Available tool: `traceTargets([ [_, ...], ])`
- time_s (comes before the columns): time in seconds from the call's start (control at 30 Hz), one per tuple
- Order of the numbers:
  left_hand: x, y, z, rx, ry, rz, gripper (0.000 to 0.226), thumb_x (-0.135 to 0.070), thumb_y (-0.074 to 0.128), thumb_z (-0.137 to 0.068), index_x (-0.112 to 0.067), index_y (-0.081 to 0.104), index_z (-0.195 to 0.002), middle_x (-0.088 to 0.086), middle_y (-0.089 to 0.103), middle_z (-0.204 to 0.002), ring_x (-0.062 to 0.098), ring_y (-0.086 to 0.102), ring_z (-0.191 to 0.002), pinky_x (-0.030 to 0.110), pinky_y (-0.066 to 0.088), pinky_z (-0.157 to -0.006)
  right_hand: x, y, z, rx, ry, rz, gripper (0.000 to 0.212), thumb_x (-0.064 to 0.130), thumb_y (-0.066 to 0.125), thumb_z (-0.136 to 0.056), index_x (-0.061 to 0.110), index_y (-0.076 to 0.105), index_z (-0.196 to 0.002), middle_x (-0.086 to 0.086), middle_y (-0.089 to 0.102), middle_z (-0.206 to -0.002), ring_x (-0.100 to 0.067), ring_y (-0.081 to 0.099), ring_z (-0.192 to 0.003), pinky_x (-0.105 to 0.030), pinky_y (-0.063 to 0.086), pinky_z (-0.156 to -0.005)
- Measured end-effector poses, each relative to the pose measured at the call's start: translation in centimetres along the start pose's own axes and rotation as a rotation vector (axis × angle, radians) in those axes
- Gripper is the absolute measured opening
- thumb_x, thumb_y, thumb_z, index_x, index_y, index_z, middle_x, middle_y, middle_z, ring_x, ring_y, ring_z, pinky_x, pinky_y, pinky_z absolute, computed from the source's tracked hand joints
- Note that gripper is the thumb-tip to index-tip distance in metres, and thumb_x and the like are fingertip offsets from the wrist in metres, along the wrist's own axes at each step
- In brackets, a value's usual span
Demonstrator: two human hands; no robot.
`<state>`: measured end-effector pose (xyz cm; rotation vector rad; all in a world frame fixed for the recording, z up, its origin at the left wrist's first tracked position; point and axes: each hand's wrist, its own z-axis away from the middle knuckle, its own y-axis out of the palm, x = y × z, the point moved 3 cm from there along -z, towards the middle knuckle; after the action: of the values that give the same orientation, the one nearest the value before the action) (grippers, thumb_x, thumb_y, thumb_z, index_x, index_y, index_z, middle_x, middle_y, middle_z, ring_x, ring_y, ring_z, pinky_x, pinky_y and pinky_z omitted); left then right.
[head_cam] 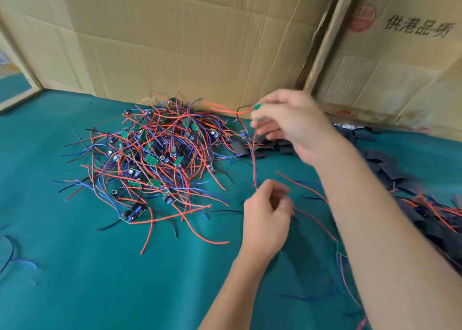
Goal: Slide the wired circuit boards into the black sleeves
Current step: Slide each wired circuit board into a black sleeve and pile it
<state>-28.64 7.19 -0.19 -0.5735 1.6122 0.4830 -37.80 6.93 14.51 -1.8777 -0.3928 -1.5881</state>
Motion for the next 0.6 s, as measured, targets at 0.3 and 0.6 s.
traceTargets([
  [0.3, -0.1, -0.3, -0.1, -0.084, -0.087, 0.261, 0.024, -0.008, 0.043, -0.104, -0.009, 0.065, -0.095, 0.015, 0.069, -0.078, 0.022, 0.066, -0.064, 0.028, 0.052, -0.057, 2.6, -7.5, 3.9, -0.237, -0.213, -0.182, 0.016, 0.008, 0.073, -0.081, 0.021, 0.065, -0.076, -0.001, 0.061, -0.057, -0.014, 0.052, -0.043, -0.022, 0.037, -0.044],
  [0.6, -0.1, -0.8, -0.4, -0.119, -0.046, 0.221, 0.033, -0.022, 0.046, -0.107, -0.008, 0.07, -0.091, 0.002, 0.075, -0.084, 0.017, 0.065, -0.078, 0.04, 0.053, -0.077, -7.0, -3.2, 8.2, 0.29, -0.038, 0.636, 0.038, 0.023, 0.08, -0.075, 0.043, 0.075, -0.106, 0.009, 0.075, -0.081, -0.006, 0.062, -0.064, -0.027, 0.053, -0.075],
])
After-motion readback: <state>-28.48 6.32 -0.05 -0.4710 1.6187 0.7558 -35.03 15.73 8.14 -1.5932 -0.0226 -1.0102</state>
